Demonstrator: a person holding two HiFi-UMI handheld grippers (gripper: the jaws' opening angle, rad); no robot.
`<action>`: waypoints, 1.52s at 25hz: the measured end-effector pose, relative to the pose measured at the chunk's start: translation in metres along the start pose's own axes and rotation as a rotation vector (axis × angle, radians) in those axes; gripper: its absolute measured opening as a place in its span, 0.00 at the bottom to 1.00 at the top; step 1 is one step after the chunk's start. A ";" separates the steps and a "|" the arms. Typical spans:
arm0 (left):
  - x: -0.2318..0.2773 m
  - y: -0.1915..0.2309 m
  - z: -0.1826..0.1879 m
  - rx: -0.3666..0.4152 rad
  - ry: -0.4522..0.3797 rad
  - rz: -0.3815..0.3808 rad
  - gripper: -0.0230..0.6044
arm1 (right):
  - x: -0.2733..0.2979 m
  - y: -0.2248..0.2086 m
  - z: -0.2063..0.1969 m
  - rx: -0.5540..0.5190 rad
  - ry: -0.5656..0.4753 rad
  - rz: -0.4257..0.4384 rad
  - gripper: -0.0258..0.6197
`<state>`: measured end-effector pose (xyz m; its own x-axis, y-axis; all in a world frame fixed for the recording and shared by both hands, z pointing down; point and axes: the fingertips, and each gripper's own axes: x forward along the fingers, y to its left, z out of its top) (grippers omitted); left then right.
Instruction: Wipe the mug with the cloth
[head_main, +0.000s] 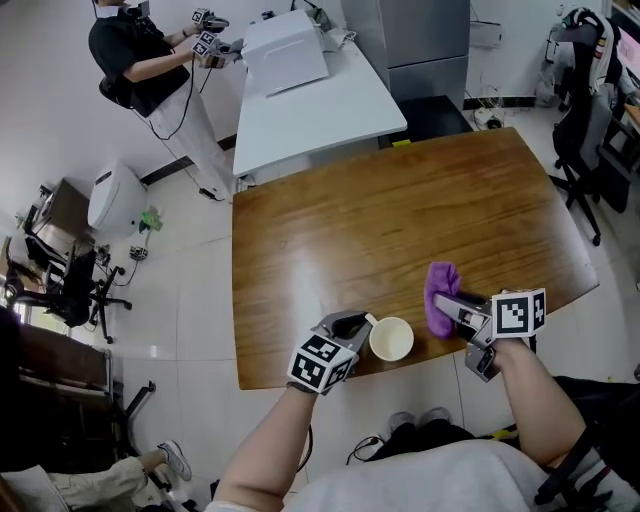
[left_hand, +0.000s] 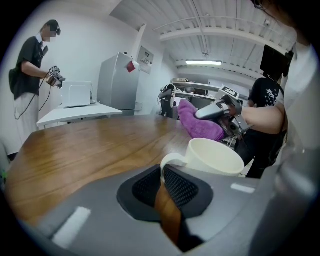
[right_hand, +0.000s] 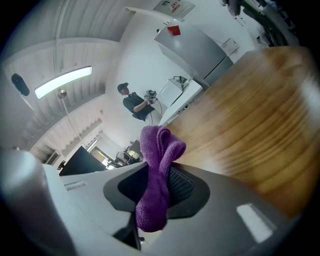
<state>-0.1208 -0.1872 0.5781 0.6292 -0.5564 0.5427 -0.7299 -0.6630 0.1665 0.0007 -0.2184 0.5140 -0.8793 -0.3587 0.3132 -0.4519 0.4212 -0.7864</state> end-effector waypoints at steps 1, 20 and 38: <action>-0.002 0.000 -0.001 -0.002 -0.002 0.008 0.06 | -0.008 0.002 -0.001 0.007 -0.012 -0.001 0.20; -0.019 0.001 -0.013 -0.025 -0.061 0.027 0.13 | -0.043 0.011 -0.025 0.024 -0.052 -0.006 0.20; -0.112 -0.180 0.037 -0.107 -0.314 0.116 0.04 | -0.165 0.093 -0.079 -0.131 -0.046 0.140 0.20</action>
<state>-0.0497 -0.0245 0.4569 0.5795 -0.7629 0.2866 -0.8149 -0.5390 0.2131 0.0919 -0.0546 0.4317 -0.9286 -0.3255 0.1784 -0.3439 0.5735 -0.7435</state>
